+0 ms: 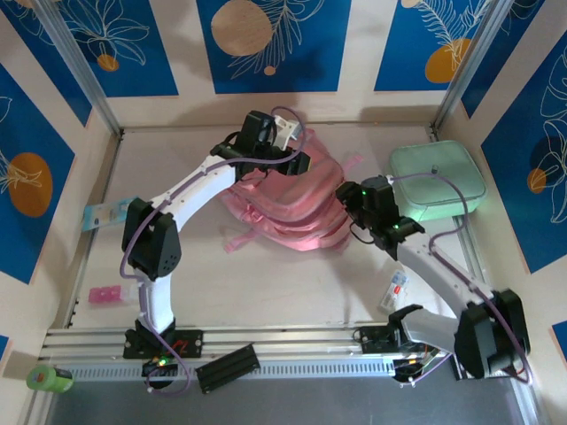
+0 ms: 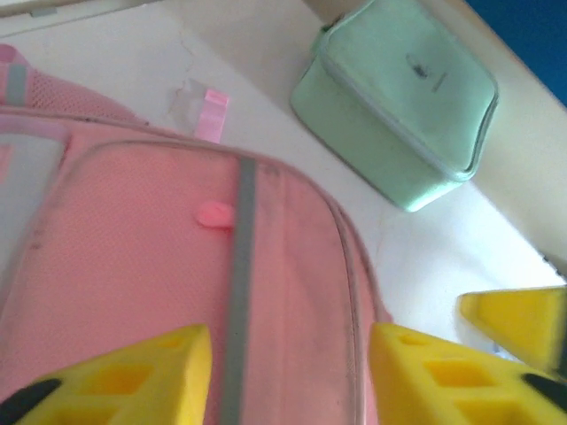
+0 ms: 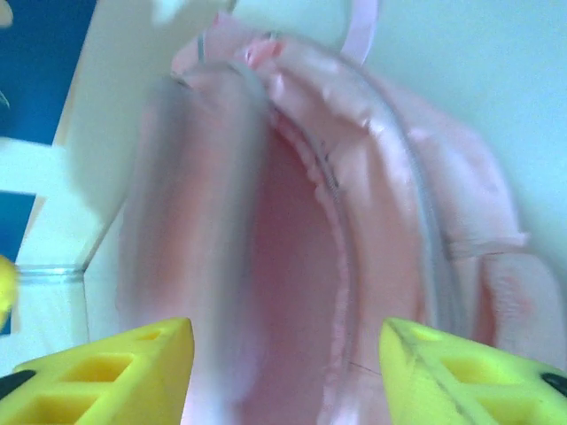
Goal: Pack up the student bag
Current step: Close the student bag at the center of the table, then rotate the student bag at the top-center of the table.
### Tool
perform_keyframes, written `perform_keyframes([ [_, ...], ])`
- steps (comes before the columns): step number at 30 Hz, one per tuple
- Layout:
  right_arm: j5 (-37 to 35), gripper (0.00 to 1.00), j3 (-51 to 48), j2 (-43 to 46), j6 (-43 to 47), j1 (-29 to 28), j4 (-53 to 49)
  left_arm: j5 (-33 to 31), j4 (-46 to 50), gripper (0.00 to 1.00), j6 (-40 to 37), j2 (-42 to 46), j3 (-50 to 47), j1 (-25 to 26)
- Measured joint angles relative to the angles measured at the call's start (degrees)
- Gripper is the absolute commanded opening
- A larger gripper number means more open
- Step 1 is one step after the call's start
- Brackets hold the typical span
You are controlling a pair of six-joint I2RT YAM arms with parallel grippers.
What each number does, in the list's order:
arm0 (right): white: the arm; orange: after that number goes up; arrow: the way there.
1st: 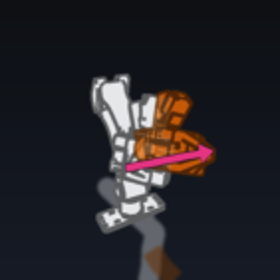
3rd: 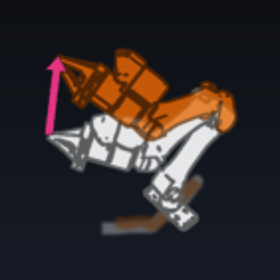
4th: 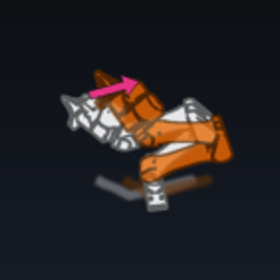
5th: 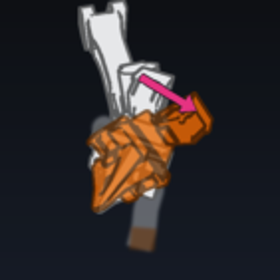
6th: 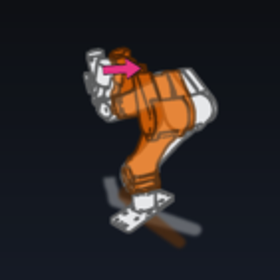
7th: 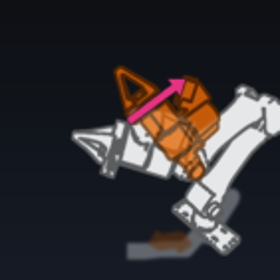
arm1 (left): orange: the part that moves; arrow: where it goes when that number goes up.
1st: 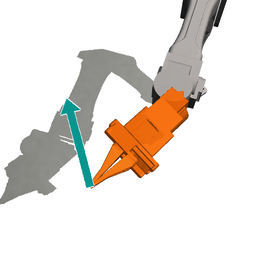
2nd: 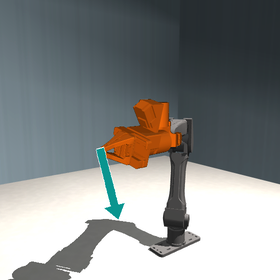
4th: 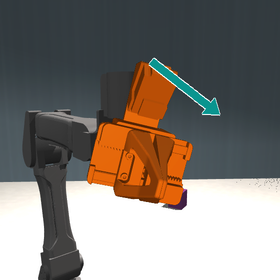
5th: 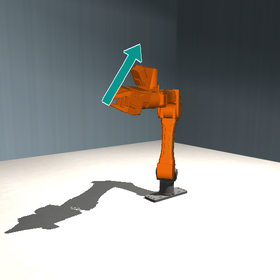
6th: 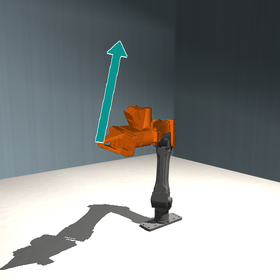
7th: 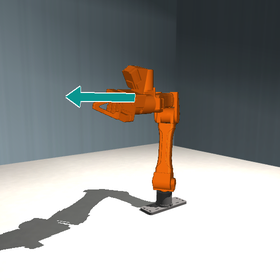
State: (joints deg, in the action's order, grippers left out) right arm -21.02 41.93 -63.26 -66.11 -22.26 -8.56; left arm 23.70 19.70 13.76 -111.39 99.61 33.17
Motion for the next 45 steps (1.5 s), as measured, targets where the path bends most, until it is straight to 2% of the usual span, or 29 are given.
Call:
perform_keyframes([
  [3,-2.7,0.76,1.7,1.8,1.8,0.0,-4.8,-1.3,-1.3,0.63,3.2,1.2,-5.0,-1.2],
  [6,-3.0,0.83,3.8,0.6,4.2,-0.2,-7.3,-2.7,-2.3,0.63,8.5,4.8,-13.5,-4.7],
  [8,-2.8,0.84,5.2,-1.2,5.4,-0.5,-7.9,-3.8,-3.2,0.63,12.5,7.7,-19.4,-7.9],
  [13,-1.7,0.84,7.0,-6.8,6.6,-2.4,-8.3,-10.3,-3.3,0.54,20.0,14.4,-31.0,-14.6],
  [16,-0.6,0.84,7.6,-9.8,6.5,-3.4,-8.7,-13.1,-2.4,0.50,21.8,16.0,-32.7,-14.6],
  [20,0.5,0.84,9.1,-12.3,6.6,-4.4,-8.9,-13.7,-3.4,0.50,23.9,16.2,-33.8,-14.5],
  [27,2.6,0.83,10.1,-13.8,6.7,-6.3,-8.6,-8.4,-12.0,0.67,30.0,13.4,-36.5,-15.0],
  [34,3.5,0.83,10.1,-15.4,6.2,-6.9,-8.4,-5.5,-21.7,0.68,38.9,10.9,-38.6,-15.7],
  [38,3.8,0.82,10.1,-16.1,6.0,-6.9,-8.4,-5.2,-24.2,0.61,43.4,9.2,-39.0,-15.8],
  [42,4.6,0.73,10.3,-17.7,6.0,-6.8,-8.4,-4.7,-25.6,0.39,46.1,8.7,-39.1,-15.9],
  [43,4.8,0.70,10.5,-18.5,6.2,-6.6,-8.4,-4.6,-25.9,0.30,46.8,8.7,-39.1,-16.0],
  [45,5.7,0.64,11.4,-20.1,6.9,-6.1,-8.5,-4.3,-26.3,0.18,48.0,8.5,-39.1,-16.1],
])
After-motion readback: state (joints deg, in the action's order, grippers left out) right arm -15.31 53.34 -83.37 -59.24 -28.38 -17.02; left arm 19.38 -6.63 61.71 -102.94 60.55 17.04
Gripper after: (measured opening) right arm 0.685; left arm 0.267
